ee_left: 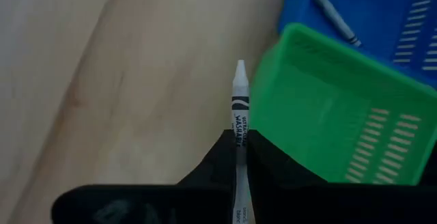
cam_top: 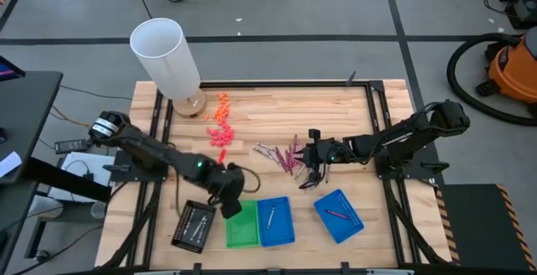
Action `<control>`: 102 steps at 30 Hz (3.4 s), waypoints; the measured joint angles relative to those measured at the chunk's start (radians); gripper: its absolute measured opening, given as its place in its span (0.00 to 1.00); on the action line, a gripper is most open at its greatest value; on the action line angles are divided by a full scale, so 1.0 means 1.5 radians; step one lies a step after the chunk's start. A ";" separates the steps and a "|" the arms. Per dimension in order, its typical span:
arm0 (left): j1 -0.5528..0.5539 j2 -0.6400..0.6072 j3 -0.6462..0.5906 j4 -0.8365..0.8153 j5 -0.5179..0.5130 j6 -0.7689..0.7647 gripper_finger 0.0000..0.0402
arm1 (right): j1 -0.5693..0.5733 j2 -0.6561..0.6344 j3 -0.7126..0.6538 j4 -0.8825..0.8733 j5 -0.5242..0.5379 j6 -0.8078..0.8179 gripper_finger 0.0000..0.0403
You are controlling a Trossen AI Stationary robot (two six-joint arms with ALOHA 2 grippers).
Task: Sort crayons
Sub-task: Put the white crayon into the black bin
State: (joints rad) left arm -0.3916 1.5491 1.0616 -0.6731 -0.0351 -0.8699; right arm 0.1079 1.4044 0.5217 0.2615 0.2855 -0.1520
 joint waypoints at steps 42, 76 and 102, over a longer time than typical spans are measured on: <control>-0.404 0.049 -0.016 -0.148 -0.154 -0.788 0.12 | 0.020 0.000 0.000 0.034 -0.012 0.002 0.20; 0.029 0.036 -0.001 -0.033 -0.264 0.130 0.33 | 0.020 0.000 0.000 0.020 -0.013 -0.005 0.20; 0.348 0.042 -0.164 0.459 -0.069 0.591 0.33 | 0.007 0.000 0.000 0.018 -0.017 -0.028 0.20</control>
State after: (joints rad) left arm 0.1301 1.6117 0.8158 0.0155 -0.1390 0.0172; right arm 0.1188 1.4044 0.5217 0.2889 0.2596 -0.1940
